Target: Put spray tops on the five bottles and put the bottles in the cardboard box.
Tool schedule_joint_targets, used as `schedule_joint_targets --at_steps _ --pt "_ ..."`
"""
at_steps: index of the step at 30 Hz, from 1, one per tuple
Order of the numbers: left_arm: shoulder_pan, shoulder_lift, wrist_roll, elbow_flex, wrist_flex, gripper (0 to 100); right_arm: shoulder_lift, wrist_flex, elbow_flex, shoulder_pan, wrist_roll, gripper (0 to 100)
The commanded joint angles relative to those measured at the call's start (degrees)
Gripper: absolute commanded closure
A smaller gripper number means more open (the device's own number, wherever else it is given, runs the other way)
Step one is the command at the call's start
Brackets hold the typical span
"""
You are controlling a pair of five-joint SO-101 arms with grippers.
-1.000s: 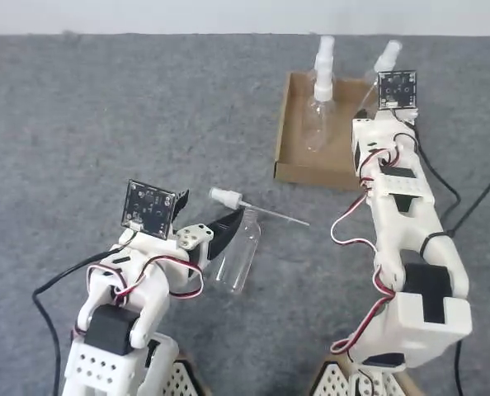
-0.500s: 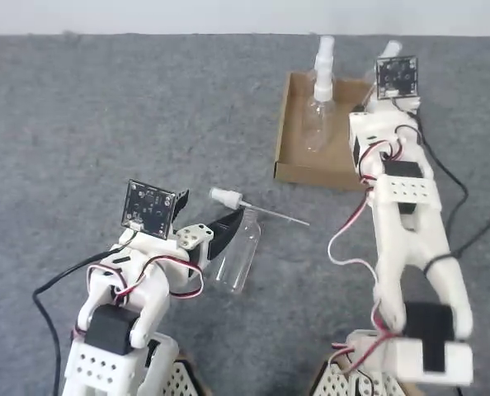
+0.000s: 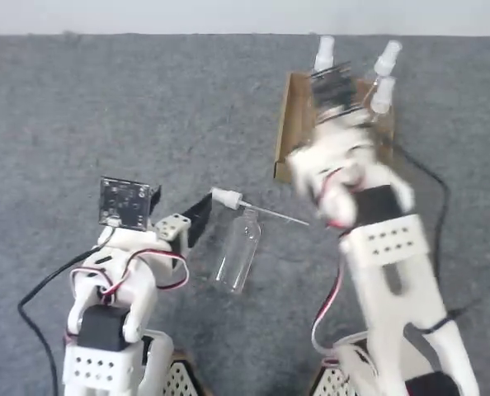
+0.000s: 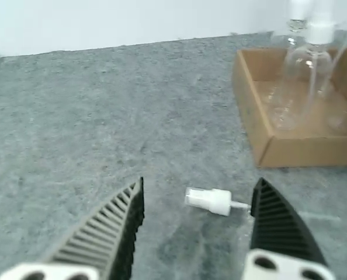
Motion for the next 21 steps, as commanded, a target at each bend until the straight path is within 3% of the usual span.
schedule_joint_targets --at_steps 1,6,12,21 --pt "-3.9 -0.4 0.2 -5.8 0.7 73 -1.5 4.4 -2.4 -9.1 -7.9 89.5" --pt "-10.7 -0.4 -0.3 -12.4 8.4 73 7.0 6.6 -2.3 -17.1 -19.7 82.2" --pt "-12.5 -0.4 -3.7 -12.9 9.4 73 20.1 6.2 -3.3 -23.6 -30.9 66.6" --pt "-12.5 -0.4 -3.9 -12.6 9.5 73 34.8 5.8 -10.3 -26.8 -38.1 65.9"
